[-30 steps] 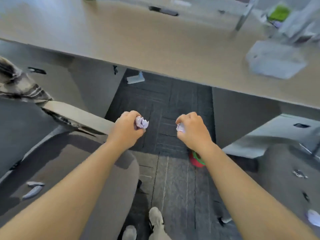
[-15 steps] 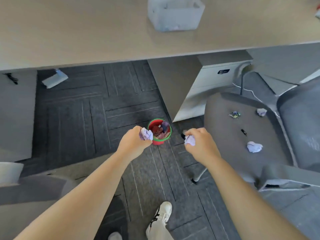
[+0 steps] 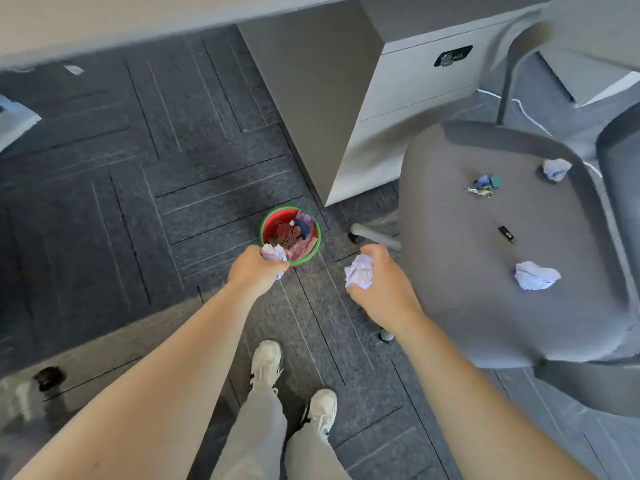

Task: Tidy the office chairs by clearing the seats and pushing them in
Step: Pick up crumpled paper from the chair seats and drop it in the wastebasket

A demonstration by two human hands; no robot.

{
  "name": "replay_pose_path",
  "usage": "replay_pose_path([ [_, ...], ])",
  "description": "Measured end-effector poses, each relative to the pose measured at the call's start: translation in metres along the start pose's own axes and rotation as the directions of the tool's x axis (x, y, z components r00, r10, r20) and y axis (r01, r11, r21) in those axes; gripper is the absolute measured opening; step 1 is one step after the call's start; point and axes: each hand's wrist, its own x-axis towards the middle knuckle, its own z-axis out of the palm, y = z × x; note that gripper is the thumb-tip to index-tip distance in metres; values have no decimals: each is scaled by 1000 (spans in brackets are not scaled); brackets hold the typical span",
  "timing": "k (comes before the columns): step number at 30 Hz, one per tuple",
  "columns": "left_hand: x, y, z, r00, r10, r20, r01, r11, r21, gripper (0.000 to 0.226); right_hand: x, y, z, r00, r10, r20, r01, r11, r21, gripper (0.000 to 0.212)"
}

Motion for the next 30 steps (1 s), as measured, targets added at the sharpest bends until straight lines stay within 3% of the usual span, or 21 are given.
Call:
replay_pose_path([
  [1, 15, 7, 0, 1000, 4, -5, -5, 1000, -21, 26, 10, 0, 3, 1000, 12, 1, -12, 1000, 2, 47],
  [4, 57, 24, -4, 1000, 2, 13, -1, 995, -98, 54, 41, -3, 13, 999, 41, 18, -41, 999, -1, 55],
  [7, 78, 37, -10, 999, 15, 41, -12, 997, -72, 57, 72, -14, 24, 998, 55, 22, -55, 998, 5, 55],
  [14, 95, 31, -41, 996, 74, 54, -84, 972, 218, 44, 125, -44, 48, 991, -57, 121, 64, 997, -53, 67],
  [18, 90, 35, -52, 985, 165, 45, -170, 926, 336, 39, 129, -46, 48, 989, -51, 136, 70, 988, -135, 47],
  [20, 84, 43, -53, 976, 206, 65, -215, 895, 391, 37, 121, -44, 40, 994, -10, 110, 27, 987, -157, 37],
  [27, 41, 107, -23, 898, 378, 225, -438, 713, 548, 20, 80, -8, -38, 987, 159, -33, -162, 977, -141, 37],
  [30, 20, 145, 4, 853, 427, 300, -519, 634, 573, 32, 60, 22, -78, 963, 245, -110, -258, 959, -118, 37],
])
